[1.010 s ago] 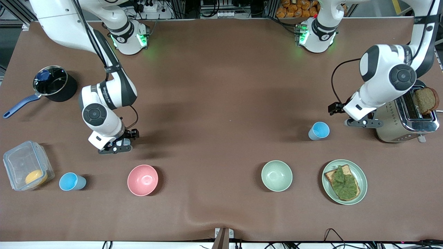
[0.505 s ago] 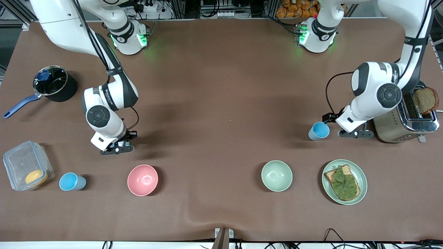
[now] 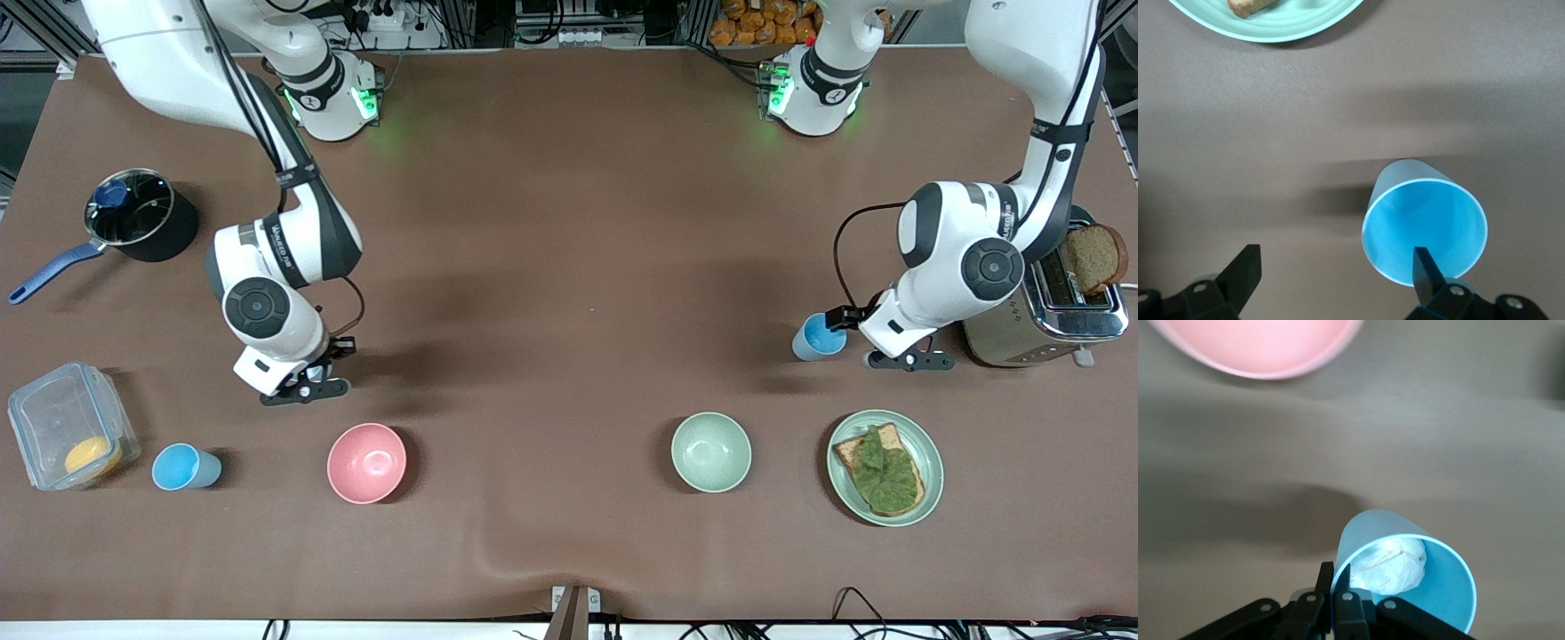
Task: Stack blue cups with both arms
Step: 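Carry the tissue cup with the right gripper to the table center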
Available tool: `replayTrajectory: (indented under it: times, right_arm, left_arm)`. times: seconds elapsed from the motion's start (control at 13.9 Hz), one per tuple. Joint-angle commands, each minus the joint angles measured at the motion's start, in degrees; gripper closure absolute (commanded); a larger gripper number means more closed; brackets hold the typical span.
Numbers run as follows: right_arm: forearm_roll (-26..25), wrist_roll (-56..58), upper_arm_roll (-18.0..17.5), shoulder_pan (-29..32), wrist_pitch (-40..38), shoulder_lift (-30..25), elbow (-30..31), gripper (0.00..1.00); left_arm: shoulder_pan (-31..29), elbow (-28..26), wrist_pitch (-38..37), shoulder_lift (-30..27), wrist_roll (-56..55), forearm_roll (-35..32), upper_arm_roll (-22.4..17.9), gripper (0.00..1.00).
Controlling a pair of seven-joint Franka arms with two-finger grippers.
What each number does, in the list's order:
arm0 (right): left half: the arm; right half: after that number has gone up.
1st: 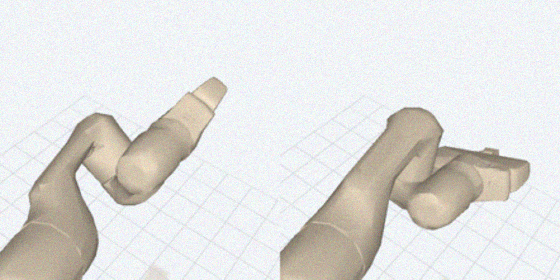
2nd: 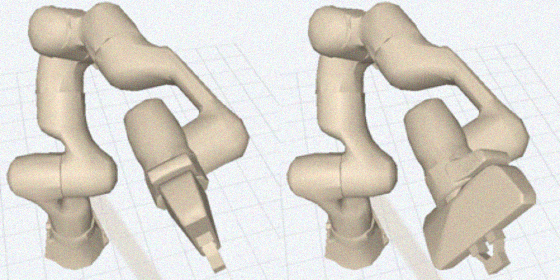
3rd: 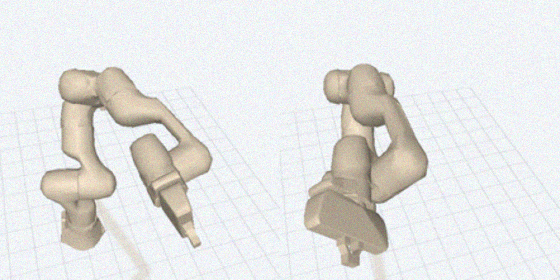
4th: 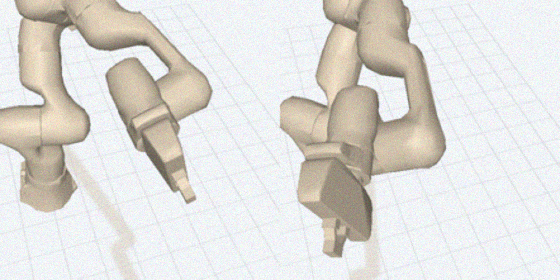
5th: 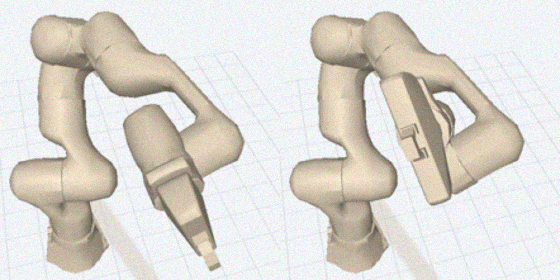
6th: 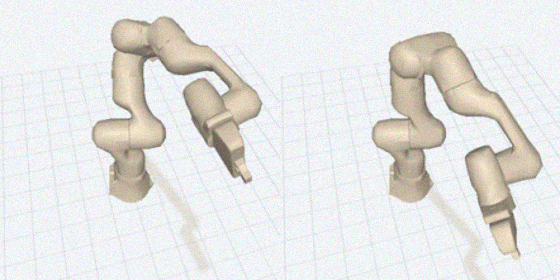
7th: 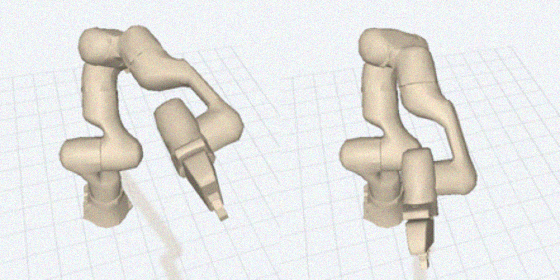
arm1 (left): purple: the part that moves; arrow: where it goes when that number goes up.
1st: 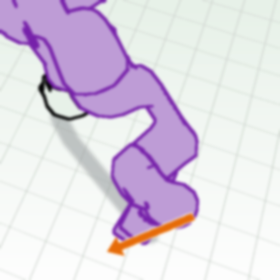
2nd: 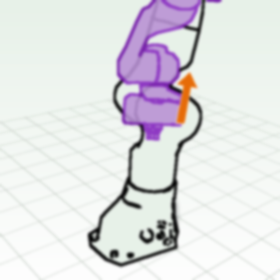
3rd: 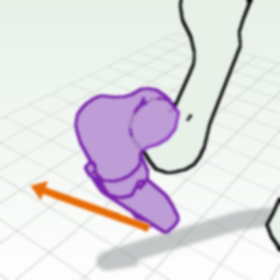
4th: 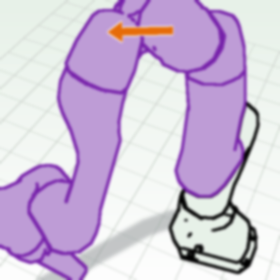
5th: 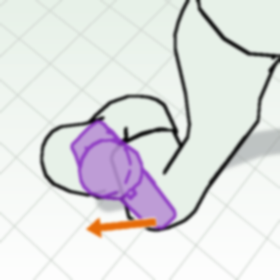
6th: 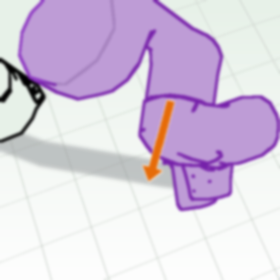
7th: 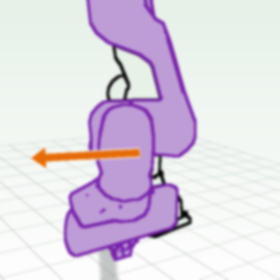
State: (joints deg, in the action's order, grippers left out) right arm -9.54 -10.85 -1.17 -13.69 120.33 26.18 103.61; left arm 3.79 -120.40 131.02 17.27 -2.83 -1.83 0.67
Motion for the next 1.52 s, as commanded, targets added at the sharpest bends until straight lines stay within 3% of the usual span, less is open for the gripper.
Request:
replayTrajectory:
  times: [0.0,0.43,0.58,0.65,0.72,0.87,1.08,1.44]
  right_arm:
    - [8.01,-2.32,-0.41,-3.87,-6.41,-0.08,-5.94,1.0]
    - [13.48,-27.51,-0.5,-18.1,-5.91,2.64,-10.26,1.0]
    - [14.28,-36.04,-0.41,-22.33,-4.94,5.7,-12.98,1.0]
    - [13.85,-40.43,-0.41,-24.26,-4.85,7.46,-14.73,1.0]
    - [13.93,-43.87,-0.41,-25.76,-4.67,9.22,-16.75,1.0]
    - [13.75,-47.67,-0.32,-27.7,-4.06,11.69,-19.67,1.0]
    - [13.49,-51.28,-0.32,-30.16,3.13,14.15,-19.67,1.0]
    - [13.31,-52.96,-0.15,-31.57,7.27,17.14,-19.76,1.0]
  left_arm:
    - [-0.27,0.96,1.6,1.53,-1.57,-1.07,0.3,0.0]
    - [-0.01,0.96,2.04,3.82,-1.57,-1.07,0.3,0.0]
    - [-0.01,0.96,2.65,3.91,-1.65,-0.89,0.3,0.68]
    - [0.08,0.87,2.75,4.0,-1.83,-0.89,0.3,0.9]
    - [0.16,0.87,2.83,4.17,-1.92,-0.72,0.3,1.0]
    - [0.16,0.87,3.1,4.26,-2.09,-0.63,0.3,1.0]
    - [0.16,0.87,3.45,4.35,-2.27,-0.63,0.3,1.0]
    - [0.25,0.87,3.54,4.09,-2.36,-0.63,0.3,1.0]
